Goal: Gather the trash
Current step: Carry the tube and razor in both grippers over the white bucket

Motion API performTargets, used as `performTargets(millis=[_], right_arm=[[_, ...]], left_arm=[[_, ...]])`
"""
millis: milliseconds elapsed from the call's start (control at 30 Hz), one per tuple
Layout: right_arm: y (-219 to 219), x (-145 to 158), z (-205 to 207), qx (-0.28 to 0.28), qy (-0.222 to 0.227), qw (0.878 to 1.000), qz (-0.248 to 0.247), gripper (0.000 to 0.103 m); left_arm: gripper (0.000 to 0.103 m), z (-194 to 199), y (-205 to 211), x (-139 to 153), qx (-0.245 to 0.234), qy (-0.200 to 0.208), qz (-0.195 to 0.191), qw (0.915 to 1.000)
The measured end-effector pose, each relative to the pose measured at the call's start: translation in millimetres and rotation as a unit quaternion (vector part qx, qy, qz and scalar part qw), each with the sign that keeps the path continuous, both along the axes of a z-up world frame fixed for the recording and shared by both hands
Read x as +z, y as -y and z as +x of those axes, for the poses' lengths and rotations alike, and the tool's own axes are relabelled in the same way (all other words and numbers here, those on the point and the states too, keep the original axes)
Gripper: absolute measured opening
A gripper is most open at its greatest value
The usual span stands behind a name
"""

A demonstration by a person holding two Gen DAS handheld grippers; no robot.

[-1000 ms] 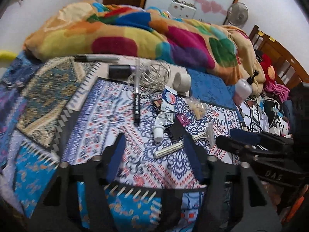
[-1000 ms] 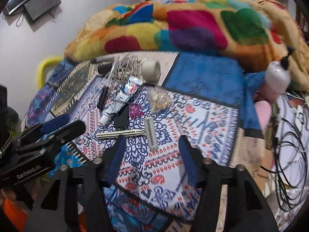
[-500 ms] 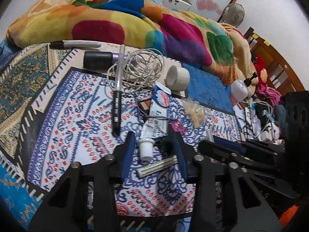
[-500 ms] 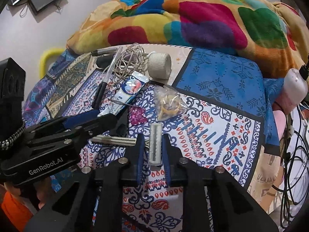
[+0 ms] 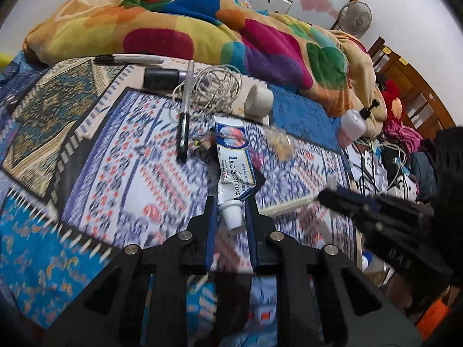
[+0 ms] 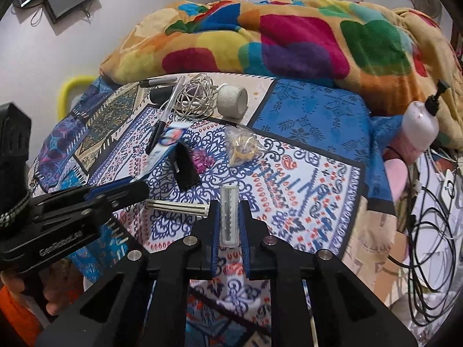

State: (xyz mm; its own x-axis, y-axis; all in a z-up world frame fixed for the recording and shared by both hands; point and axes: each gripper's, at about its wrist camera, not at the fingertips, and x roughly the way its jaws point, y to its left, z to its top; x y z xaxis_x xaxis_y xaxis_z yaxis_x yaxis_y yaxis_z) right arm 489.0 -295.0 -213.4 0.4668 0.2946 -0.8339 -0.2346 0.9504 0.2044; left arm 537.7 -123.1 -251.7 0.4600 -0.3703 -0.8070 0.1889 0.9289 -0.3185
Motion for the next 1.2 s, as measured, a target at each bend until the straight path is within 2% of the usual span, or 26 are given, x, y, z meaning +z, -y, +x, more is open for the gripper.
performTargets(millis=[267, 700, 933, 1200], right_arm=[[3, 23, -21, -0.008, 0.018, 1.000, -0.014, 0.012], [-10, 82, -61, -0.003, 0.074, 0.997, -0.025, 0.012], [-40, 118, -95, 0.022, 0.110, 0.993, -0.024, 0.012], [-94, 144, -137, 0.073, 0.133, 0.988, -0.008, 0.012]], left_arm=[[0.018, -41, -15, 16, 0.014, -0.006, 0.012, 0.9998], [0.018, -110, -58, 82, 0.065, 0.040, 0.006, 0.9970], [0.018, -160, -91, 117, 0.101, 0.074, 0.016, 0.9920], [0.018, -235, -154, 148, 0.163, 0.102, 0.038, 0.9806]])
